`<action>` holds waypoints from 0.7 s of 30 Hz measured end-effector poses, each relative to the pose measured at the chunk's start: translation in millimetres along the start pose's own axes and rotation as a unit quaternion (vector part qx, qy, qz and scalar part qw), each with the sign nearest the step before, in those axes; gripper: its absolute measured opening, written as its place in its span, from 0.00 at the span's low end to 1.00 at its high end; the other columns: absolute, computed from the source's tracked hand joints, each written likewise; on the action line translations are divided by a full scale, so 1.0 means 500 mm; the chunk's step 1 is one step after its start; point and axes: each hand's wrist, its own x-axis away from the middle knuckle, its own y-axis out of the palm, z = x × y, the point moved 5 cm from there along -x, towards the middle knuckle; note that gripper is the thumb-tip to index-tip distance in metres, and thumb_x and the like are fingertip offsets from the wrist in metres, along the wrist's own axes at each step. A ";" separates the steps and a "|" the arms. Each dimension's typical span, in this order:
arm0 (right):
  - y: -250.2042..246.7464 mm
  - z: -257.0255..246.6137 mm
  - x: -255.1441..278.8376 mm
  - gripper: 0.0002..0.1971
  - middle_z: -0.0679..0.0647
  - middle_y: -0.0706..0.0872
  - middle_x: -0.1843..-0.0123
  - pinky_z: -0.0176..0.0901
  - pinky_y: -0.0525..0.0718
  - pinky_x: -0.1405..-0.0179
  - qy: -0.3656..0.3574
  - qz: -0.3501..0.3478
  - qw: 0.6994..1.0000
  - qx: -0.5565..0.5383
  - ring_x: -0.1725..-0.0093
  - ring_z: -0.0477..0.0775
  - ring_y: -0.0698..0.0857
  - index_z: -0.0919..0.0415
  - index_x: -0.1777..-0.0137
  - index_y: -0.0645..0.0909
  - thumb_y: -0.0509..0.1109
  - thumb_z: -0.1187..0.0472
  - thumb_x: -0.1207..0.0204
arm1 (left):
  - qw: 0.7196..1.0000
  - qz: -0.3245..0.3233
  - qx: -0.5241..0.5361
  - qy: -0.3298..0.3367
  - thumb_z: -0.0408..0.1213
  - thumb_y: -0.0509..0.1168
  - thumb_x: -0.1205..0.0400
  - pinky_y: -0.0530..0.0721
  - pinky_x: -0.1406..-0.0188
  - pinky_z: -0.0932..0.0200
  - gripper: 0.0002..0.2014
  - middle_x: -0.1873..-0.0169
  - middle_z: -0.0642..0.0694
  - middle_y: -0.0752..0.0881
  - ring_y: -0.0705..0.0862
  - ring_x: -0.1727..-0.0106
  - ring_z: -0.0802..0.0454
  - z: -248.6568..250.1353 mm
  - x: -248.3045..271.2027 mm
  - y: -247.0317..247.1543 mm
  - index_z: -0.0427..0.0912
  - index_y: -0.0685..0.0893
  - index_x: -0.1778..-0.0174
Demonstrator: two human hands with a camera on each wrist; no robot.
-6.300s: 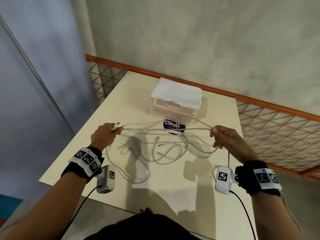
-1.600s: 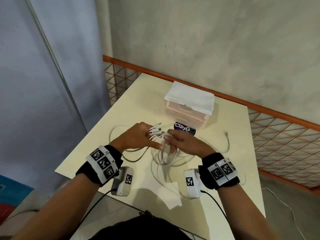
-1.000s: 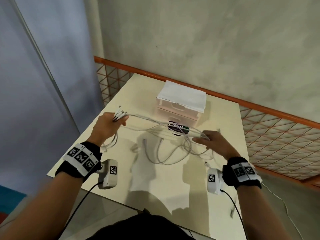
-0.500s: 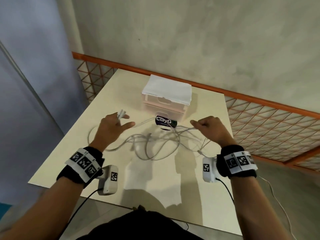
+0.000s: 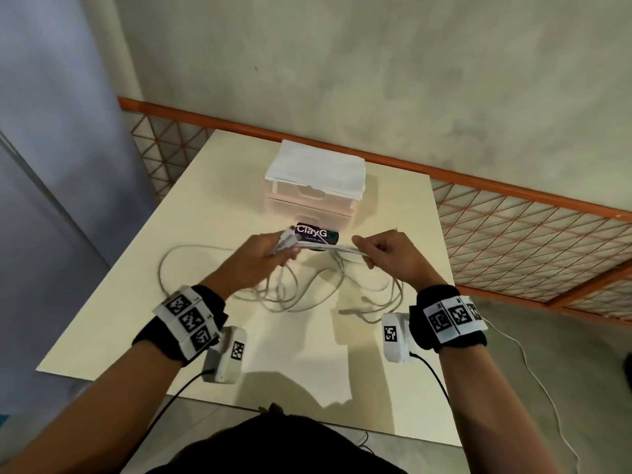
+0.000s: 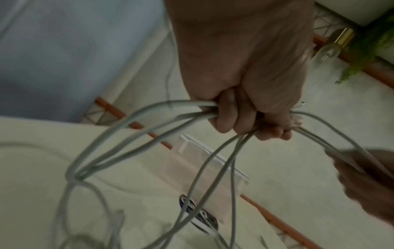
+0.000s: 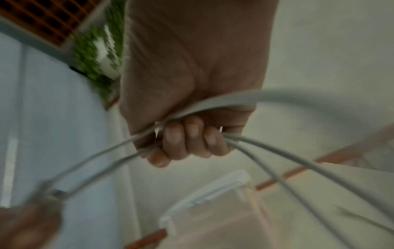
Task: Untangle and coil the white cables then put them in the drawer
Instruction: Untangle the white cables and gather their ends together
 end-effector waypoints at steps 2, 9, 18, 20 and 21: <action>0.000 0.046 0.002 0.31 0.46 0.68 0.86 0.42 0.69 0.69 0.053 0.021 0.998 0.001 0.83 0.44 0.66 0.57 0.84 0.64 0.64 0.42 0.22 | 0.999 0.016 -0.037 0.019 0.41 0.63 0.17 0.74 0.65 0.68 0.12 0.72 0.56 0.84 0.78 0.70 0.65 -0.005 0.003 -0.037 0.59 0.78 0.67; 0.087 0.042 0.016 0.32 0.58 0.88 0.69 0.41 0.78 0.58 0.079 -0.108 0.976 -0.173 0.67 0.48 0.84 0.60 0.65 0.79 0.50 0.31 0.25 | 0.983 0.075 -0.163 0.042 0.57 0.55 0.23 0.76 0.63 0.52 0.10 0.67 0.53 0.85 0.81 0.64 0.47 0.012 -0.005 -0.053 0.57 0.76 0.62; 0.057 0.075 0.000 0.29 0.48 0.74 0.73 0.35 0.70 0.65 0.087 0.022 0.992 -0.085 0.72 0.44 0.73 0.60 0.71 0.75 0.52 0.39 0.18 | 0.972 0.073 -0.222 -0.001 0.48 0.65 0.19 0.71 0.65 0.55 0.11 0.63 0.51 0.85 0.80 0.60 0.45 -0.010 0.001 -0.083 0.44 0.85 0.54; 0.041 0.075 -0.001 0.26 0.48 0.72 0.75 0.31 0.67 0.70 0.060 0.058 0.996 -0.042 0.75 0.40 0.72 0.62 0.70 0.75 0.53 0.45 0.16 | 0.967 0.030 -0.252 0.010 0.50 0.65 0.20 0.69 0.68 0.56 0.12 0.62 0.51 0.83 0.79 0.59 0.46 -0.014 0.010 -0.065 0.44 0.84 0.52; 0.038 0.078 0.000 0.25 0.48 0.71 0.76 0.32 0.66 0.69 0.045 0.065 0.997 -0.013 0.76 0.41 0.72 0.62 0.70 0.75 0.54 0.49 0.15 | 0.965 0.006 -0.261 0.019 0.52 0.65 0.21 0.70 0.69 0.57 0.14 0.62 0.51 0.83 0.81 0.59 0.46 -0.019 0.014 -0.056 0.45 0.84 0.52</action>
